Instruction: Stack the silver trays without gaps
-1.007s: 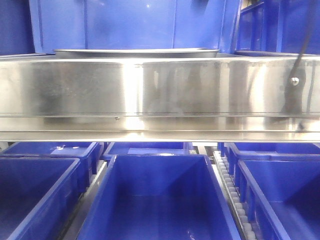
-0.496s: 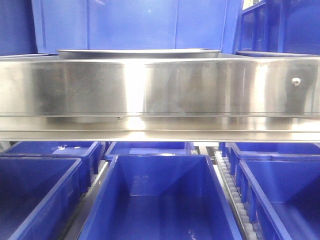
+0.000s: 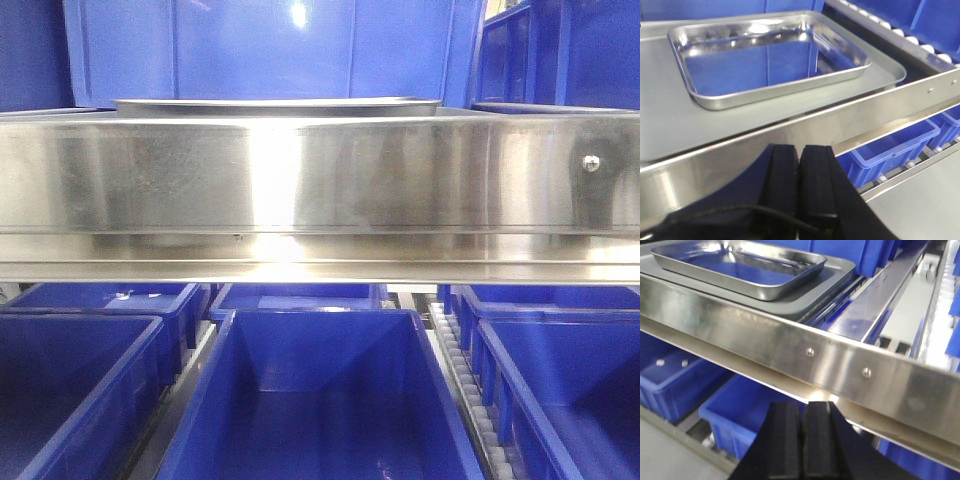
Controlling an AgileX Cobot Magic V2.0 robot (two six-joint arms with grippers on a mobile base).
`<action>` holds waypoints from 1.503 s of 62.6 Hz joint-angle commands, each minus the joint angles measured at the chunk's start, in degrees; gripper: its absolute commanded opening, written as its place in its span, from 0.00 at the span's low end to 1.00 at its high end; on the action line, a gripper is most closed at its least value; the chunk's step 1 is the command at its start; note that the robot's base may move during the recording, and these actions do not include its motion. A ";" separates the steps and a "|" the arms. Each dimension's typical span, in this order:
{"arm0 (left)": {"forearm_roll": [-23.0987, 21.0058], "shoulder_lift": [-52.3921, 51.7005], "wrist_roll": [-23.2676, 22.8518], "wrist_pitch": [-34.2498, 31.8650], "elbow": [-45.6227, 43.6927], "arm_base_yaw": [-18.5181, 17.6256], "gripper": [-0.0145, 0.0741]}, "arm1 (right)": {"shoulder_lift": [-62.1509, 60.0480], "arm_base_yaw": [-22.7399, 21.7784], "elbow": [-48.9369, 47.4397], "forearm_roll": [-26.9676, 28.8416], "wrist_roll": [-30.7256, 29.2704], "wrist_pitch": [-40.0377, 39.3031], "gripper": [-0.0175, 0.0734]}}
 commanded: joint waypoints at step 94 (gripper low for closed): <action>12.13 -38.32 -10.41 -30.27 31.97 41.56 0.11 | -2.82 -0.28 2.44 -1.15 -0.63 -15.09 0.25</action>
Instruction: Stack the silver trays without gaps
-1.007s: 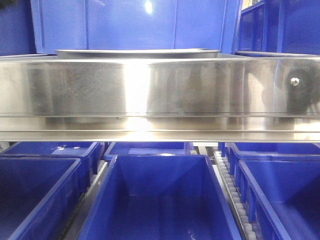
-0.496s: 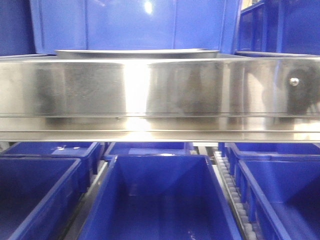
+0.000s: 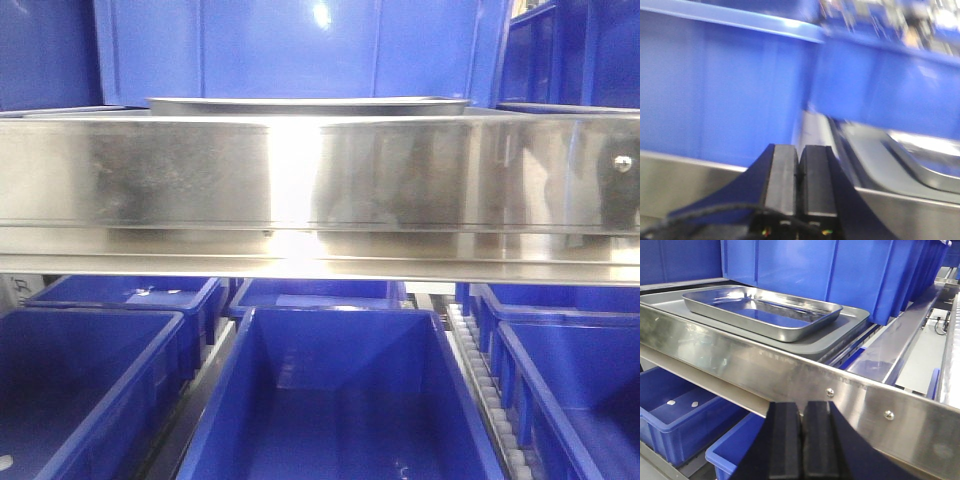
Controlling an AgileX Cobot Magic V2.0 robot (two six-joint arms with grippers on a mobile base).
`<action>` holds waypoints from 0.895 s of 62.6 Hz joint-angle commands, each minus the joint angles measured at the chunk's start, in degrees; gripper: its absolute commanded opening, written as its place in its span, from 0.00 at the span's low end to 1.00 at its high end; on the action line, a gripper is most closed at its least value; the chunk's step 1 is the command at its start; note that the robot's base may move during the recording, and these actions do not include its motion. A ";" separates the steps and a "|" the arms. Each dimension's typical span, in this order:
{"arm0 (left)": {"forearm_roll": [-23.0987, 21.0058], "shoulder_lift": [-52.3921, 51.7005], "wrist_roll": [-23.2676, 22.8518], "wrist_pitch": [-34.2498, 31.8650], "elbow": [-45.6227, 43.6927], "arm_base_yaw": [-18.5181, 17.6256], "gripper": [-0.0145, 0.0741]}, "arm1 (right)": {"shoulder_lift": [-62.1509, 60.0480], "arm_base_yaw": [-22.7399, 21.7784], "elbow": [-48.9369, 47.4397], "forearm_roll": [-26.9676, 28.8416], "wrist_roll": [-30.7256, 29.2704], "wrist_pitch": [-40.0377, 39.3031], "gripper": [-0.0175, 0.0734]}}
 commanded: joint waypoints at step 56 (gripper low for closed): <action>-26.90 -13.95 29.86 -0.65 9.54 -5.02 0.11 | 0.35 -0.28 -1.71 -0.66 -0.51 -5.11 0.25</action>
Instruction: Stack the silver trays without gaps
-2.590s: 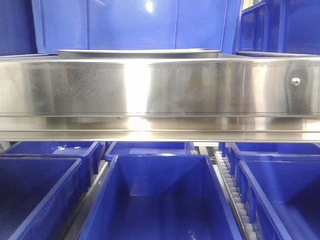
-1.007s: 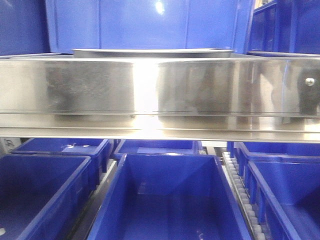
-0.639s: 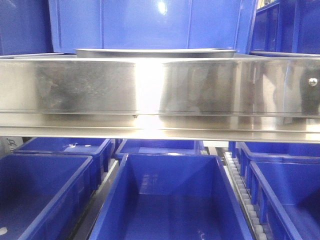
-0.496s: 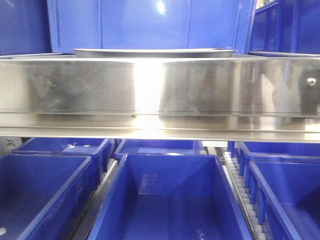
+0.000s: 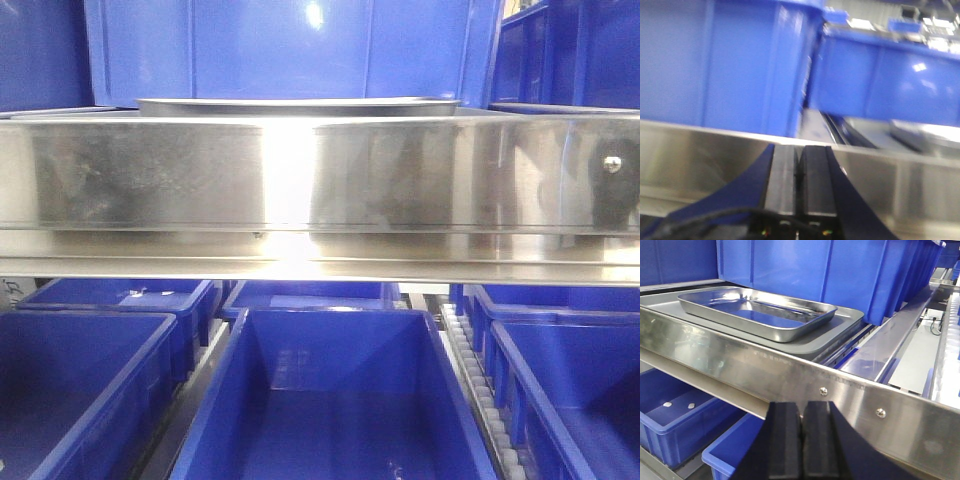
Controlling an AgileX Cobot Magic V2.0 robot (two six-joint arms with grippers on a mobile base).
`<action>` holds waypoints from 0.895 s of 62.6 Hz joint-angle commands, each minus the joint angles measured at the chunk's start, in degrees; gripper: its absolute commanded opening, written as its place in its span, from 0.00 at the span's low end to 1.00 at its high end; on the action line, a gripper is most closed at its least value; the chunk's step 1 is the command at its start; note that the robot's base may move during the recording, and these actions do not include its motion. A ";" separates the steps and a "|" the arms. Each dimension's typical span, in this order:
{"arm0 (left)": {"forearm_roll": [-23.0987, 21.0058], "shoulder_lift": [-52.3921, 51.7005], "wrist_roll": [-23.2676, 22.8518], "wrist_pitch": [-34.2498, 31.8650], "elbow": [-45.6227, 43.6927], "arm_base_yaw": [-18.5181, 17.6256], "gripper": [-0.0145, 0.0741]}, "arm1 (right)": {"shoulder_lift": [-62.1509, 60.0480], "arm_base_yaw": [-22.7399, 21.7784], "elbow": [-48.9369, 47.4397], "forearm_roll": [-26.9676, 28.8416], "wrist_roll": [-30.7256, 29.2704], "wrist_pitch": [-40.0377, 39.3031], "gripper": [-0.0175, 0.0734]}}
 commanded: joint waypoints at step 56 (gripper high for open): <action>-0.94 -2.17 -3.87 1.04 -0.24 0.65 0.11 | 0.59 -0.28 -1.71 -0.66 -0.51 -5.00 0.25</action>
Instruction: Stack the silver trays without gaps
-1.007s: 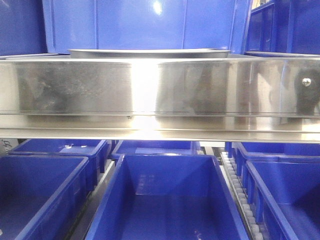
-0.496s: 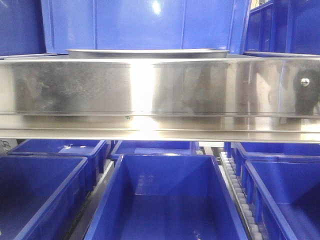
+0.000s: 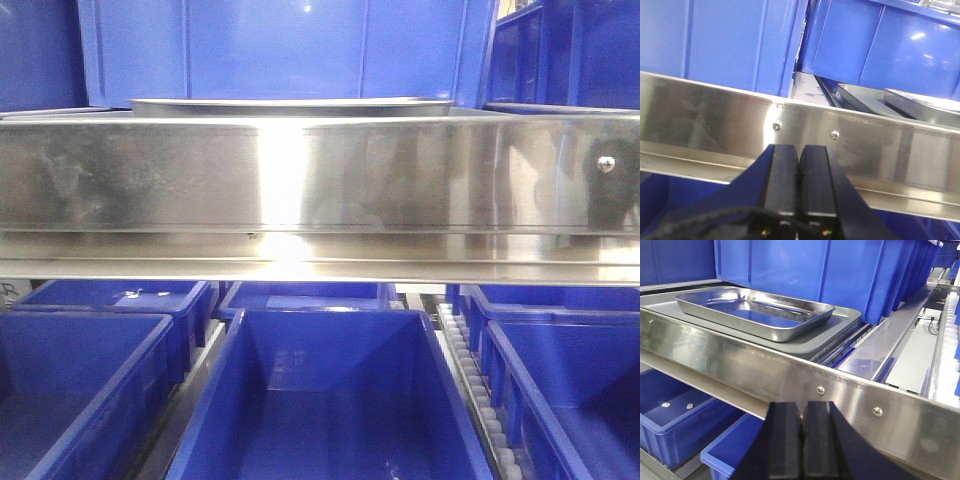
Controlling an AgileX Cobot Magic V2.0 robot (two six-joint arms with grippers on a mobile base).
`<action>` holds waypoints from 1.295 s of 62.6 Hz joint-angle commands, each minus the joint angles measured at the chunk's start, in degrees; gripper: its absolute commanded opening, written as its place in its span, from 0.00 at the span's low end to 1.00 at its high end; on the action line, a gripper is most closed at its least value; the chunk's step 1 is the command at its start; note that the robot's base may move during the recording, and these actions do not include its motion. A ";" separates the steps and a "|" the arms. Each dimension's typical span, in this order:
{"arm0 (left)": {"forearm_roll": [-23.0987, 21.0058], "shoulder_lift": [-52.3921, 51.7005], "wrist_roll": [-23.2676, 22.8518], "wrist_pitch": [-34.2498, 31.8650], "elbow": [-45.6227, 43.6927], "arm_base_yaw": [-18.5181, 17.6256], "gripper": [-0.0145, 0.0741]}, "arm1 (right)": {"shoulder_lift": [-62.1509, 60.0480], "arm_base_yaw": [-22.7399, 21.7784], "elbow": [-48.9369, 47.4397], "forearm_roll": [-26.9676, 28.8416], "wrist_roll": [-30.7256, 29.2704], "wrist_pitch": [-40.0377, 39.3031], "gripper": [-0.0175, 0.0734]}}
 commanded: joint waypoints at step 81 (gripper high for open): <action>-0.27 -1.94 -0.50 -4.28 -0.24 0.01 0.11 | -11.23 -32.25 15.24 6.88 -6.43 -13.58 0.25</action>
